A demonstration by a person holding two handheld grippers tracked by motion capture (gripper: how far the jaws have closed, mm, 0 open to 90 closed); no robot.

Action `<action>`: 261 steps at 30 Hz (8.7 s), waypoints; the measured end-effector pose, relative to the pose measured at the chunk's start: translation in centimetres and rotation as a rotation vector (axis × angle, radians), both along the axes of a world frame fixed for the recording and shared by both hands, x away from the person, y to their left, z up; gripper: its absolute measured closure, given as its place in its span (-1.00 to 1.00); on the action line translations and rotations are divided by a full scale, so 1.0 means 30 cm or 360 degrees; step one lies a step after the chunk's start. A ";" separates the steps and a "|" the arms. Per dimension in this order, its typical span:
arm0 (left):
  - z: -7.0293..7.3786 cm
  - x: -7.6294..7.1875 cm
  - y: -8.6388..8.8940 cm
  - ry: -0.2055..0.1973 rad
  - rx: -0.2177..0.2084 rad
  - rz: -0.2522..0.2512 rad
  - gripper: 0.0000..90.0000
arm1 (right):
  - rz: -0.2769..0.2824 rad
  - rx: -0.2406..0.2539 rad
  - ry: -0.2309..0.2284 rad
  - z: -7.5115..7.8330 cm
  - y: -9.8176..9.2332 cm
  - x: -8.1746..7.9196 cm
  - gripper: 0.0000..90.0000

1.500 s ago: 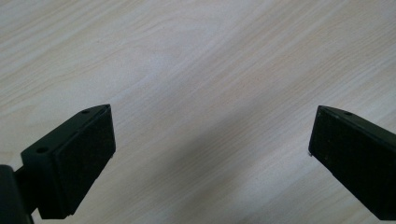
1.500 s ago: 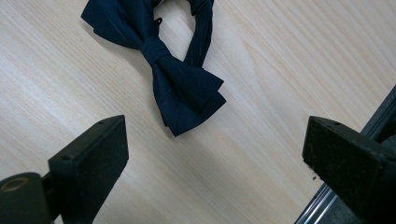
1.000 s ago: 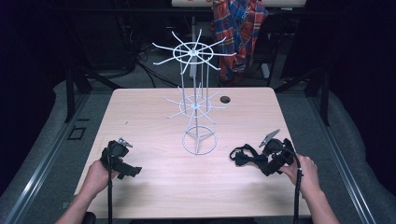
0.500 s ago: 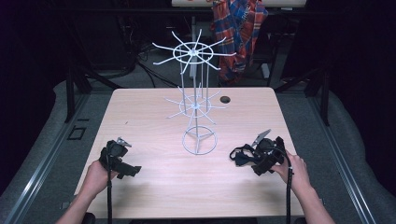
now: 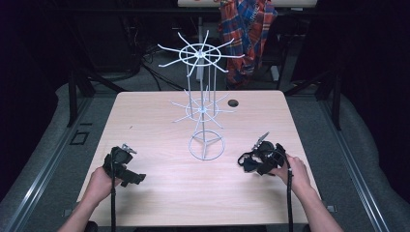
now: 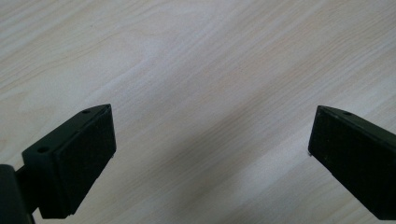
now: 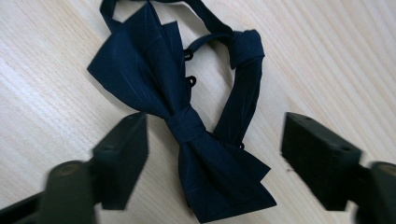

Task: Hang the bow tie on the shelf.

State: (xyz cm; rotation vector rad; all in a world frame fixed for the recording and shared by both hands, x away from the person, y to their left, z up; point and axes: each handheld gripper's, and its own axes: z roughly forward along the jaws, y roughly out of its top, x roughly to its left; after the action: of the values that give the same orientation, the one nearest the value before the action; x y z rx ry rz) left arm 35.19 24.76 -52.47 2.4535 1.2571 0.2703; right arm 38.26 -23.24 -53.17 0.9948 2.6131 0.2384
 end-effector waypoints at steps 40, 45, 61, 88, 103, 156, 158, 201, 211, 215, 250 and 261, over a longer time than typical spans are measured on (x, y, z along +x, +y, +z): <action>-0.010 0.003 -0.001 0.0033 0.0006 -0.0012 -0.97 | -0.0032 -0.0032 0.0109 -0.014 0.017 -0.012 0.63; -0.007 0.001 0.002 0.0032 0.0011 -0.0006 -0.97 | -0.0031 -0.0014 0.0101 -0.002 0.008 -0.016 0.63; -0.010 0.002 -0.001 0.0034 0.0008 -0.0016 -0.97 | -0.0080 0.0155 0.0007 0.042 -0.032 -0.020 0.64; -0.006 0.001 0.000 0.0019 0.0012 -0.0010 -0.96 | -0.0039 0.0332 -0.0143 0.139 -0.003 -0.061 0.64; -0.009 0.003 -0.005 0.0029 -0.0004 -0.0024 -0.96 | -0.0014 0.0430 -0.0273 0.192 0.020 -0.080 0.64; -0.008 -0.002 -0.009 0.0025 0.0000 -0.0024 -0.96 | -0.0151 0.0767 -0.0564 0.317 0.009 -0.028 0.64; -0.007 -0.003 -0.009 0.0022 -0.0002 -0.0023 -0.96 | -0.0155 0.0789 -0.0578 0.327 0.009 -0.019 0.64; -0.008 0.000 -0.013 0.0034 0.0011 -0.0032 -0.96 | -0.0103 0.0958 -0.0559 0.381 0.060 0.004 0.65; -0.011 0.002 -0.013 0.0038 0.0010 -0.0032 -0.96 | -0.0062 0.0945 -0.0507 0.367 0.107 0.023 0.65; -0.011 0.002 -0.013 0.0040 0.0008 -0.0033 -0.95 | -0.0055 0.0942 -0.0498 0.362 0.113 0.025 0.65; -0.010 0.000 -0.010 0.0040 0.0014 -0.0036 -0.95 | 0.0028 0.0840 -0.0389 0.296 0.175 0.031 0.65; -0.011 0.000 -0.010 0.0046 0.0012 -0.0039 -0.95 | 0.0042 0.0859 -0.0332 0.281 0.188 0.037 0.65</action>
State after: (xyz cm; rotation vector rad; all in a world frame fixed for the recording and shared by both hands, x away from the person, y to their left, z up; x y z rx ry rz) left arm 35.19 24.47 -52.80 2.4859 1.2394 0.2345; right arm 39.37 -17.59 -44.73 1.0250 2.4137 1.0364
